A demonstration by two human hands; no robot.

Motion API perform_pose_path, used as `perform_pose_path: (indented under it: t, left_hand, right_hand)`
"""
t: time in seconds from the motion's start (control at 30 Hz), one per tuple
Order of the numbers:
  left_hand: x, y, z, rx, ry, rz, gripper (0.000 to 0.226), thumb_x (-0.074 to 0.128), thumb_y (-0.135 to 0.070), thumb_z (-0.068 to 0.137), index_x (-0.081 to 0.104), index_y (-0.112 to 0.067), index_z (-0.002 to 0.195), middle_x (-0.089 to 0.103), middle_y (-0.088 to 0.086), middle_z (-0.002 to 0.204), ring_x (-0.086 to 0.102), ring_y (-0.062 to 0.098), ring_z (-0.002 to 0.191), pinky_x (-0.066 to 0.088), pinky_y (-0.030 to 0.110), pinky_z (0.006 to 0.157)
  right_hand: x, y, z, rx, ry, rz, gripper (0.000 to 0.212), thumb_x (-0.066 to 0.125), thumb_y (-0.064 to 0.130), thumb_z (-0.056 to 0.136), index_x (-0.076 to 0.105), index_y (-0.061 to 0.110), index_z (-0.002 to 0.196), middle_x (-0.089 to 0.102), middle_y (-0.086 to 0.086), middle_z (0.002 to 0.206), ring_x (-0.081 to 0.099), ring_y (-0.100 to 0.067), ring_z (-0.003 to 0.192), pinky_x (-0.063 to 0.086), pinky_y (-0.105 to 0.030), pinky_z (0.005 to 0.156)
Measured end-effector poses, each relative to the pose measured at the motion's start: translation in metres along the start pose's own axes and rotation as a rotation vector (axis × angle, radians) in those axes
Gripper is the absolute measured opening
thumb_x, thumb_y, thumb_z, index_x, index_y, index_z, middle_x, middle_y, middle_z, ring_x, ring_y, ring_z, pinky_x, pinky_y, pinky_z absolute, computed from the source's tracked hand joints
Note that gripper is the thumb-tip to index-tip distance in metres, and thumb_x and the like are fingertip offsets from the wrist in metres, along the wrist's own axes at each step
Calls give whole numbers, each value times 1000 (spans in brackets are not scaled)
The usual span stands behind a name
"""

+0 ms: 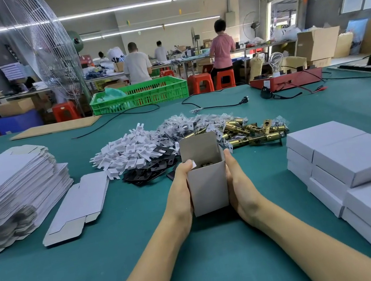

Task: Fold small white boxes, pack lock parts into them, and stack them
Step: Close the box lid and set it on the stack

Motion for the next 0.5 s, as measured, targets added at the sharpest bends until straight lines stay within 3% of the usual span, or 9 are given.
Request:
perform_pose_path:
  t: [0.13,0.3,0.5]
  left_hand:
    - [2,-11,-1,85,39,-50,26,40,-25,100,56,-15,118,69,13,117,63,25,98,50,40,87]
    - [3,-14,-1,173,80,-78,33,35,-14,101,63,-28,110,74,0,108,69,14,87,56,29,74]
    - [3,-19,-3,230,78,-93,36,36,-10,100,65,-28,111,73,2,112,67,13,90,55,28,78]
  right_hand:
    - [0,1,1,17,3,40,61,39,70,80,68,30,117,69,-7,118,64,-24,112,50,-42,98]
    - [1,3,0,42,23,44,51,41,67,84,74,33,104,70,-9,116,66,-24,105,50,-44,95]
    - [1,8,1,42,51,50,48,50,59,85,70,25,111,70,-11,114,66,-25,98,51,-42,90]
Point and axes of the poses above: each hand's wrist, its own z-axis towards the middle knuckle, its own x-axis out of the palm, y = z × x, the point moved 3 cm from there along z, towards the middle knuckle
